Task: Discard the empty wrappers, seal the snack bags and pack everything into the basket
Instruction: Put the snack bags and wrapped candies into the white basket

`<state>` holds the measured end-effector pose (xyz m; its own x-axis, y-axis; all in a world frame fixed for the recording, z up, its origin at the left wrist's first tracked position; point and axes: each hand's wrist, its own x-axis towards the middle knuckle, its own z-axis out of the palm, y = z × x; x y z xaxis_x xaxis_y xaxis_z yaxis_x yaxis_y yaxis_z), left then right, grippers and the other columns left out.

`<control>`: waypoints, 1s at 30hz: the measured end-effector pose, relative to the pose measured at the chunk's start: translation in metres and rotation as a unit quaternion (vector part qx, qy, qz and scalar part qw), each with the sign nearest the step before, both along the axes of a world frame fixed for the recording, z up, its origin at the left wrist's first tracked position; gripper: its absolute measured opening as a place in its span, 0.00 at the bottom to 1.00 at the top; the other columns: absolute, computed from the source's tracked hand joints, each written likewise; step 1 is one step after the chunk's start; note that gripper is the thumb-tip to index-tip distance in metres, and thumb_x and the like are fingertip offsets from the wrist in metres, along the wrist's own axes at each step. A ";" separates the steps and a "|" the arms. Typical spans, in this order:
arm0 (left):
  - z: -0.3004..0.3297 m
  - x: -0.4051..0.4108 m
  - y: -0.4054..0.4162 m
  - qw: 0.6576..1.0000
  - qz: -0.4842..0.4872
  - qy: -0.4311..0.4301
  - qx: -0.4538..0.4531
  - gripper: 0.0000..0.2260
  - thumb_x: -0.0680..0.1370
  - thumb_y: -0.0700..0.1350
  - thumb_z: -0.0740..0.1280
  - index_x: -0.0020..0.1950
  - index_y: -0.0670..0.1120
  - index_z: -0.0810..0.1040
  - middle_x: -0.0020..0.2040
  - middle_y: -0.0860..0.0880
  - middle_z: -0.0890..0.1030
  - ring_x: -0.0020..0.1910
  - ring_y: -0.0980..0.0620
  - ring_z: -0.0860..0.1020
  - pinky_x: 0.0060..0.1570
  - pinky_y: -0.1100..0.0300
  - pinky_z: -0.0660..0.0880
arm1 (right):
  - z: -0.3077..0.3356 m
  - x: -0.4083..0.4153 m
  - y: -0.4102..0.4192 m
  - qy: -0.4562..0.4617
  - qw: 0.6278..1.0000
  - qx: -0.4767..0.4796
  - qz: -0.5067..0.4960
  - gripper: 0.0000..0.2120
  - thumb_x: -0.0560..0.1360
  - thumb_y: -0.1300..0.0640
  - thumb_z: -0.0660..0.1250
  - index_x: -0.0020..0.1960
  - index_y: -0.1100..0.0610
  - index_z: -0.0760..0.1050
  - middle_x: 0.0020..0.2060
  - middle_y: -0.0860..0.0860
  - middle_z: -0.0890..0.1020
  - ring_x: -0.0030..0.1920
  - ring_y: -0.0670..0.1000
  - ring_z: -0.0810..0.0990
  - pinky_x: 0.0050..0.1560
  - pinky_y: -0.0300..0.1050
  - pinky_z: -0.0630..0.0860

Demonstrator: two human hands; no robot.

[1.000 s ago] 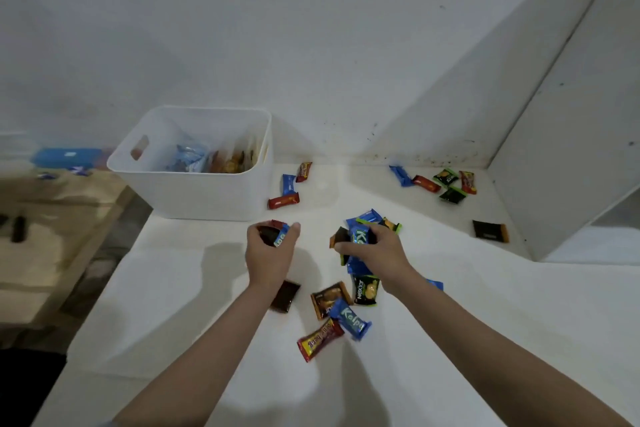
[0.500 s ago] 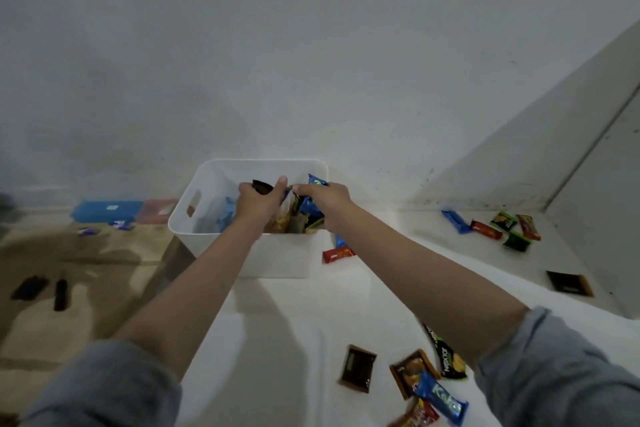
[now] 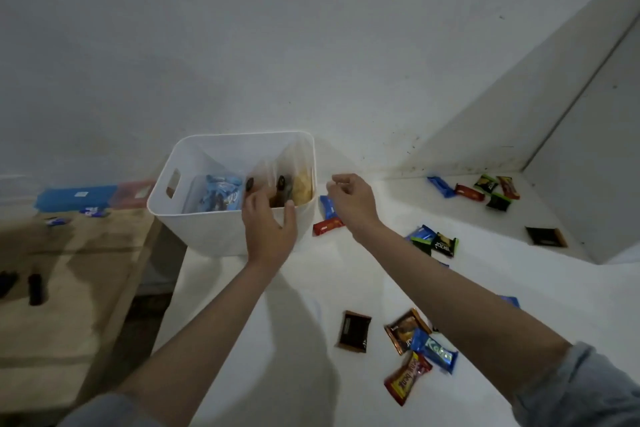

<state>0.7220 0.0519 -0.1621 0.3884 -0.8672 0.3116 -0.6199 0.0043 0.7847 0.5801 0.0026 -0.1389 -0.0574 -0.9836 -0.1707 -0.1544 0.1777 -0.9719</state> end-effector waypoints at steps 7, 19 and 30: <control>-0.086 -0.100 0.101 0.971 -0.107 -0.066 0.202 0.42 0.67 0.69 0.63 0.72 0.46 0.62 0.74 0.44 0.60 0.73 0.45 0.59 0.71 0.45 0.60 | -0.101 -0.155 0.073 0.300 0.954 -0.004 0.013 0.31 0.71 0.39 0.66 0.67 0.57 0.69 0.63 0.56 0.74 0.64 0.58 0.71 0.65 0.55 0.68; -0.171 -0.204 0.123 0.898 -0.108 -0.223 0.365 0.53 0.55 0.81 0.57 0.75 0.65 0.43 0.77 0.41 0.38 0.76 0.40 0.38 0.65 0.27 0.44 | -0.183 -0.305 0.091 0.492 0.838 0.096 0.215 0.62 0.51 0.16 0.53 0.73 0.41 0.28 0.75 0.51 0.32 0.76 0.60 0.34 0.68 0.74 0.42; -0.178 -0.226 0.074 0.907 -0.079 -0.272 0.313 0.28 0.70 0.71 0.53 0.67 0.64 0.70 0.77 0.39 0.55 0.76 0.36 0.51 0.65 0.30 0.55 | -0.187 -0.260 -0.022 0.477 0.792 -0.062 0.376 0.56 0.55 0.22 0.66 0.75 0.35 0.42 0.76 0.50 0.34 0.73 0.67 0.30 0.62 0.81 0.42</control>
<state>0.4964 0.1260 -0.3405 0.1813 -0.9716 -0.1523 -0.9463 -0.2145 0.2420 0.3196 -0.0192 -0.3261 0.5069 -0.8074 -0.3021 -0.8465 -0.3999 -0.3514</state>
